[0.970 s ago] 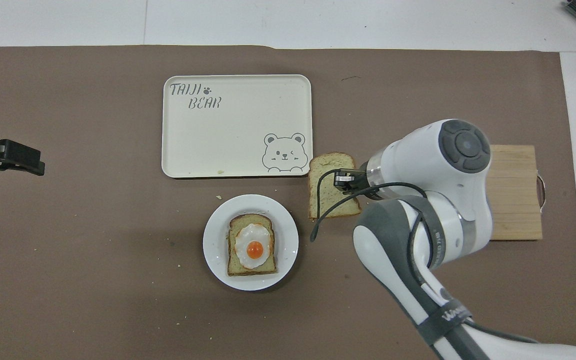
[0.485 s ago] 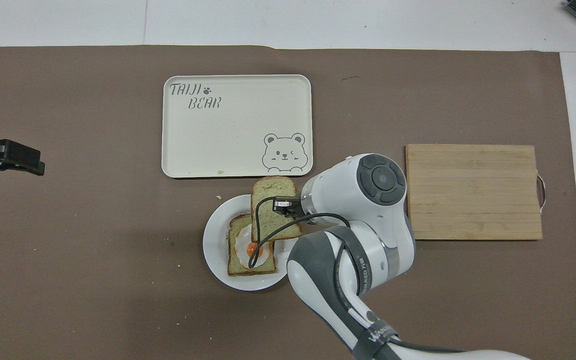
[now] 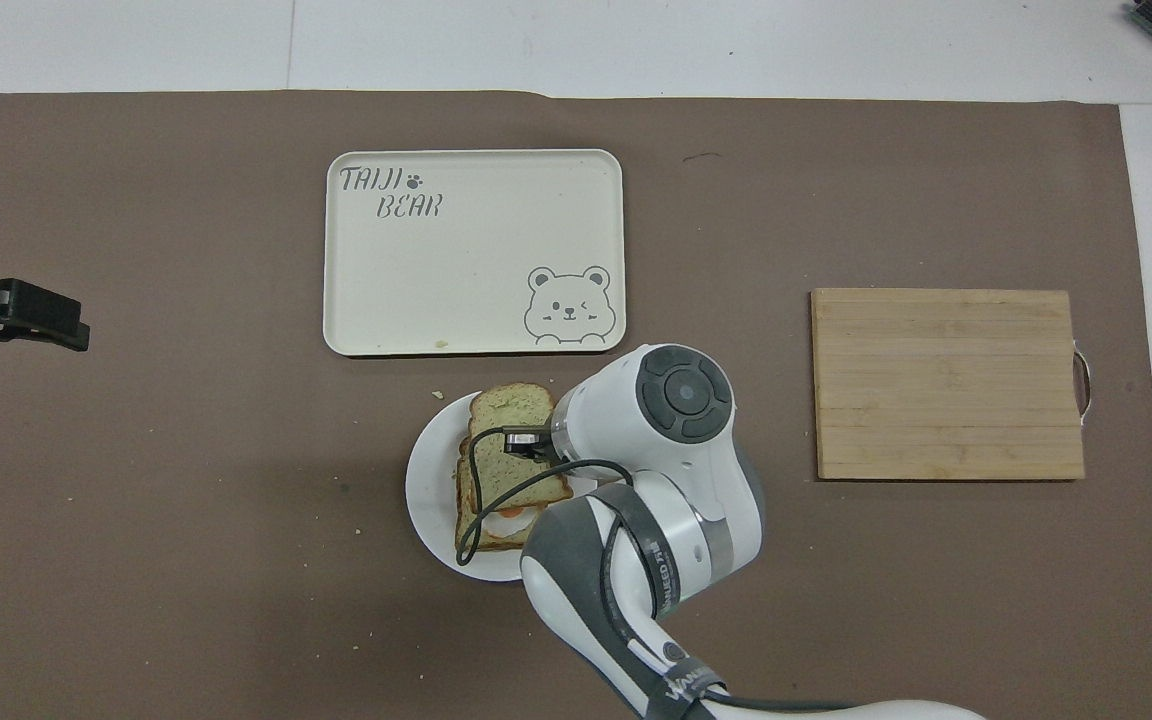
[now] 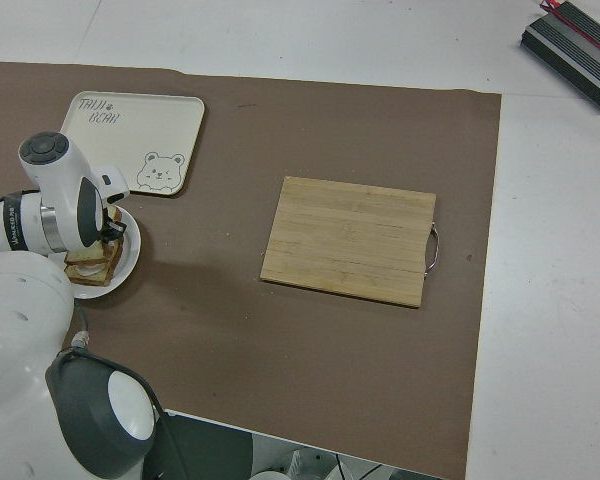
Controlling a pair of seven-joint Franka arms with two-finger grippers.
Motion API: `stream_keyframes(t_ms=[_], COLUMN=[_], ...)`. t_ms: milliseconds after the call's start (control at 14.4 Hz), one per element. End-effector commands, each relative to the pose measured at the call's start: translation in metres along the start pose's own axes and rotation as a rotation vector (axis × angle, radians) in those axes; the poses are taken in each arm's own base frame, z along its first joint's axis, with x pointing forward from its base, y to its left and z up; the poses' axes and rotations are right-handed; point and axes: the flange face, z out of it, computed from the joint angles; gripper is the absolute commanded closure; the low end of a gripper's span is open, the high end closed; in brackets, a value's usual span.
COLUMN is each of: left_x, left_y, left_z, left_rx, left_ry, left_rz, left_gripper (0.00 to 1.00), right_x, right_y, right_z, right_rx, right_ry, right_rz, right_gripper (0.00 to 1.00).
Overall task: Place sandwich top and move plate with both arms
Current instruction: 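Carry the bread with the right gripper and lay it on the egg toast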
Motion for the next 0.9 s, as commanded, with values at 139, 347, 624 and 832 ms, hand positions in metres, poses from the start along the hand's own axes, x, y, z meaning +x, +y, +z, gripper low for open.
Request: stream_keyframes(t_ms=[139, 347, 624, 832], left_x=[-0.008, -0.008, -0.008, -0.008], left_y=[0.0, 0.0, 0.0, 0.0], left_z=[-0.003, -0.003, -0.003, -0.003], left_rx=[-0.005, -0.005, -0.005, -0.005], left_ry=[-0.006, -0.006, -0.006, -0.006], left_rz=[-0.006, -0.006, -0.006, -0.006], left_gripper=[0.0, 0.0, 0.0, 0.0], right_x=[-0.013, -0.012, -0.005, 0.022], right_y=[-0.004, -0.004, -0.004, 0.022], right_z=[0.012, 0.013, 0.004, -0.021], right_rx=[0.01, 0.01, 0.009, 0.0], right_ry=[-0.009, -0.01, 0.014, 0.068], right_rz=[0.04, 0.04, 0.022, 0.045], right_gripper=[1.0, 0.73, 0.0, 0.0])
